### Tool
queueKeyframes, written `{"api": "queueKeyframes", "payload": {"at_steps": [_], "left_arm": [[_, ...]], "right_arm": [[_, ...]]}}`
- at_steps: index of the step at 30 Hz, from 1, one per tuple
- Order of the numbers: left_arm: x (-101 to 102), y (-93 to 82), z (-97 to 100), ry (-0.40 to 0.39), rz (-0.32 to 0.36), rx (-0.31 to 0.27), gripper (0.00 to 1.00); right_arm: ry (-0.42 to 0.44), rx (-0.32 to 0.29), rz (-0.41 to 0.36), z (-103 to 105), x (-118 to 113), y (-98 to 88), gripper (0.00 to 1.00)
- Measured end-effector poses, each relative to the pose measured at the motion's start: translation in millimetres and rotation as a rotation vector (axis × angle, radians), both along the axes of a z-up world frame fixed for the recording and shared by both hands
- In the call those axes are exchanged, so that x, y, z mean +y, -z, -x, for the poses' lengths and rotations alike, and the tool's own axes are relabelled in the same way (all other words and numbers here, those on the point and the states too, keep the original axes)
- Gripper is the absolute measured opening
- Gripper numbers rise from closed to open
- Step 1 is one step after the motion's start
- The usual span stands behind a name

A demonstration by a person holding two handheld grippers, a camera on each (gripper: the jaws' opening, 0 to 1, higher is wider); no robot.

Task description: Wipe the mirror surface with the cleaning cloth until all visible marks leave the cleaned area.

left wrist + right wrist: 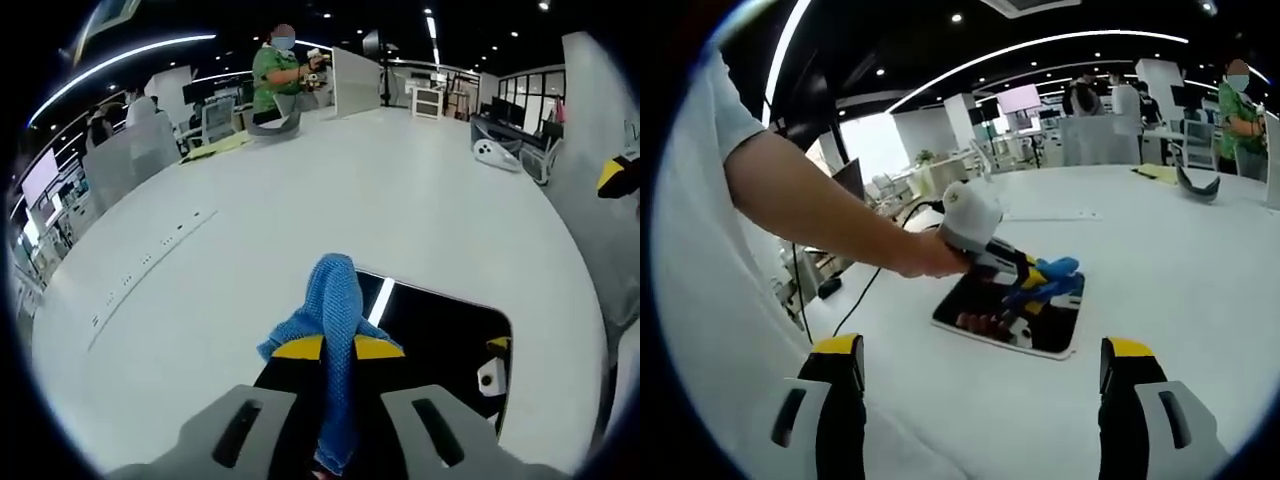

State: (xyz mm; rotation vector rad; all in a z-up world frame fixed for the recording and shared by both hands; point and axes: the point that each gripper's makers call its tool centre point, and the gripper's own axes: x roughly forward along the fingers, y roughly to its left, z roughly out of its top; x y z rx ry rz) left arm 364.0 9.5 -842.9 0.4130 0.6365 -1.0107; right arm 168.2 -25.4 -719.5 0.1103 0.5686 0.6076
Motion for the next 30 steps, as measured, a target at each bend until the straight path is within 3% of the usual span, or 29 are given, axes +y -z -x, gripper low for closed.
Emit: {"api": "queueKeyframes", "payload": {"at_steps": [30], "left_arm": [[7.6, 0.4, 17.5, -0.009, -0.009, -0.004, 0.07]], "right_arm": [[-0.007, -0.016, 0.006, 1.4, 0.2, -3.0, 0.98]]}}
